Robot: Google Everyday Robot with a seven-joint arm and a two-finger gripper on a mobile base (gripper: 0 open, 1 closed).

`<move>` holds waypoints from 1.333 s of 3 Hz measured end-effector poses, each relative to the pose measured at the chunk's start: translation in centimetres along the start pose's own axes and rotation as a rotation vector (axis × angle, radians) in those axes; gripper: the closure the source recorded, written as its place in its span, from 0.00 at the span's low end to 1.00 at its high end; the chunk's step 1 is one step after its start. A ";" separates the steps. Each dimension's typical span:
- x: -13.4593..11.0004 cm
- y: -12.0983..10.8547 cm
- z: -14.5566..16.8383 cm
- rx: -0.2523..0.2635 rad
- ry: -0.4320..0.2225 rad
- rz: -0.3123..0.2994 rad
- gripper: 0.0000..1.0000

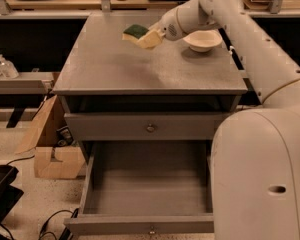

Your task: Place sponge into middle drawer

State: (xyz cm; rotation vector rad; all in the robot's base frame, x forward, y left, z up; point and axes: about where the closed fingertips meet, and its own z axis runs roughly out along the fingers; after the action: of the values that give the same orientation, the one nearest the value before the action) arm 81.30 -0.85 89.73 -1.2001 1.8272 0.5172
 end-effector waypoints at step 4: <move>-3.7 15.1 -12.6 -0.427 -0.077 -0.361 1.00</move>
Offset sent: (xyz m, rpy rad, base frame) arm -0.1832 -0.0408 0.0972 -0.0123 -0.0438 0.3816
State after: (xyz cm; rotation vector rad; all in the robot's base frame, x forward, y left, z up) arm 63.01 -1.22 97.90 -1.7283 1.4264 0.7540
